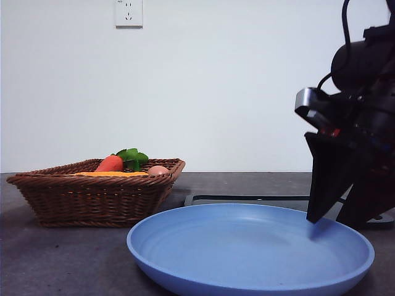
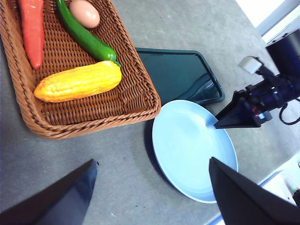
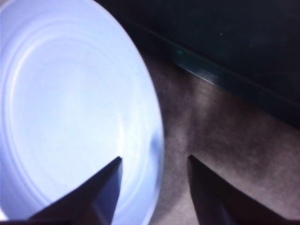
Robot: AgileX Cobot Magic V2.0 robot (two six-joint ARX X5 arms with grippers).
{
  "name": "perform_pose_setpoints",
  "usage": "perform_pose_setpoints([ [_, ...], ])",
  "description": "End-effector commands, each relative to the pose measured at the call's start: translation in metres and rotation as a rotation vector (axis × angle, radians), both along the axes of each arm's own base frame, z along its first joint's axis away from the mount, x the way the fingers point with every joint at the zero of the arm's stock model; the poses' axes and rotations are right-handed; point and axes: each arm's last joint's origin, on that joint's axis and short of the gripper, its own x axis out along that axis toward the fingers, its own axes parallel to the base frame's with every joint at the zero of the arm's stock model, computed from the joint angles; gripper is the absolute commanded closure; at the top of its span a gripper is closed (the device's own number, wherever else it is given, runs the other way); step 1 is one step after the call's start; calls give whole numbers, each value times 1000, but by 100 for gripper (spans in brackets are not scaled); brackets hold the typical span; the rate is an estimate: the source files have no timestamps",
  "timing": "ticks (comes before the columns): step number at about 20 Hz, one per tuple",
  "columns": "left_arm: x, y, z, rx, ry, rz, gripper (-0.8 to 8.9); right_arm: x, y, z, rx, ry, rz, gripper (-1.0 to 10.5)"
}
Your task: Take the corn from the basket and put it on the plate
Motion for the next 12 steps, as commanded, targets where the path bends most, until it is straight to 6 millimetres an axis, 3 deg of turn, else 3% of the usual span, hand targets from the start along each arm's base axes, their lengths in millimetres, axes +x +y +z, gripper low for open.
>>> perform_pose_setpoints([
  [1, 0, 0, 6, 6, -36, -16, 422, 5, 3, -4, -2, 7, 5, 783],
  [8, 1, 0, 6, 6, -33, -17, 422, 7, 4, -6, 2, 4, 6, 948],
  [12, 8, -2, 4, 18, -25, -41, 423, 6, 4, -6, 1, 9, 5, 945],
])
